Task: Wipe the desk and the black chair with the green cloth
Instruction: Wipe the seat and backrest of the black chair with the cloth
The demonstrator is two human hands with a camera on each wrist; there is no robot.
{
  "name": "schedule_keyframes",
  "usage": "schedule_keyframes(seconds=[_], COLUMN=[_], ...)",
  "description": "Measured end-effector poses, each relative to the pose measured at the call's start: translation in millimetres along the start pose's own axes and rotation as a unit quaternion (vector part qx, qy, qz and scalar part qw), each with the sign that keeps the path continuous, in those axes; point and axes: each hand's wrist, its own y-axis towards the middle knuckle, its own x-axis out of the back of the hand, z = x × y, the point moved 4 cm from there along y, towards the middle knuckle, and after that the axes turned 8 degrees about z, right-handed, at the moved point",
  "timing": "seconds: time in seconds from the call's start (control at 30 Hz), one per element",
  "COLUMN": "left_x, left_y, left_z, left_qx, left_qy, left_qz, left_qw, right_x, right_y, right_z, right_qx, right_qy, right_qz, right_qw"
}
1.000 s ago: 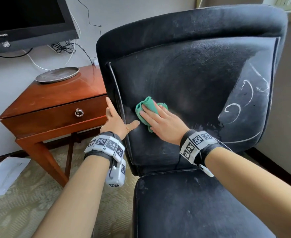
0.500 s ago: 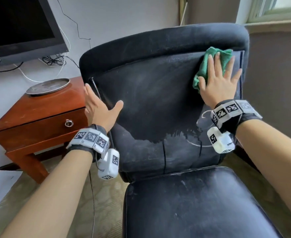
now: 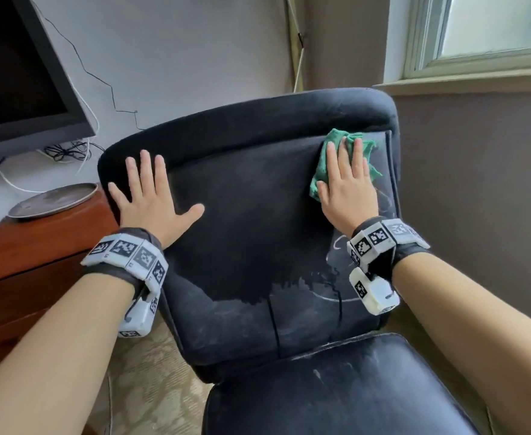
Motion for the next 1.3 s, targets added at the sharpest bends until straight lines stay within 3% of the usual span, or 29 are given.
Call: schedule_keyframes(seconds=[0.07, 0.13, 0.2, 0.3, 0.4, 0.47, 0.6, 0.67, 0.73, 0.77, 0.83, 0.9, 0.97, 1.03, 1.1, 1.3], left_x=[-2, -2, -3, -3, -3, -4, -6, -6, -5, -5, -5, -5, -6, -6, -6, -6], left_y=[1, 4, 8, 11, 13, 13, 15, 15, 15, 15, 14, 14, 14, 15, 14, 14], left_z=[-2, -4, -5, -4, -4, -3, -2, -3, -5, -5, -5, -4, -5, -5, -4, -3], left_qx=[0.0, -0.003, -0.002, 0.007, 0.014, 0.019, 0.023, 0.02, 0.018, 0.017, 0.018, 0.021, 0.022, 0.022, 0.023, 0.021], left_qy=[0.001, -0.001, -0.006, -0.013, -0.02, -0.022, -0.029, -0.029, -0.031, -0.032, -0.034, -0.029, -0.024, -0.025, -0.024, -0.026], left_qz=[0.006, 0.014, 0.034, 0.064, 0.081, 0.089, 0.091, 0.09, 0.088, 0.087, 0.082, 0.075, 0.072, 0.071, 0.076, 0.078], left_qw=[1.0, 1.0, 0.999, 0.998, 0.996, 0.996, 0.995, 0.995, 0.995, 0.996, 0.996, 0.997, 0.997, 0.997, 0.997, 0.996], right_x=[1, 6, 13, 25, 40, 42, 21, 15, 15, 17, 18, 7, -5, -7, -7, -25], right_y=[6, 18, 31, 53, 74, 82, 54, 42, 41, 40, 34, 22, 12, 8, 9, -23], right_z=[-2, -13, -29, -50, -56, -44, 5, 5, -13, -28, -68, -97, -111, -106, -92, -52], right_qx=[0.083, 0.103, 0.035, -0.122, -0.178, -0.115, 0.142, 0.178, 0.127, 0.06, -0.123, -0.258, -0.313, -0.315, -0.281, -0.149], right_qy=[-0.039, -0.069, -0.048, 0.026, 0.096, 0.098, 0.059, 0.051, 0.073, 0.109, 0.197, 0.232, 0.255, 0.307, 0.32, 0.23], right_qz=[0.024, 0.032, 0.016, -0.003, 0.002, 0.004, 0.018, 0.016, -0.019, -0.053, -0.105, -0.058, -0.038, -0.076, -0.1, -0.108], right_qw=[0.995, 0.992, 0.998, 0.992, 0.979, 0.988, 0.988, 0.983, 0.989, 0.991, 0.967, 0.936, 0.914, 0.895, 0.899, 0.956])
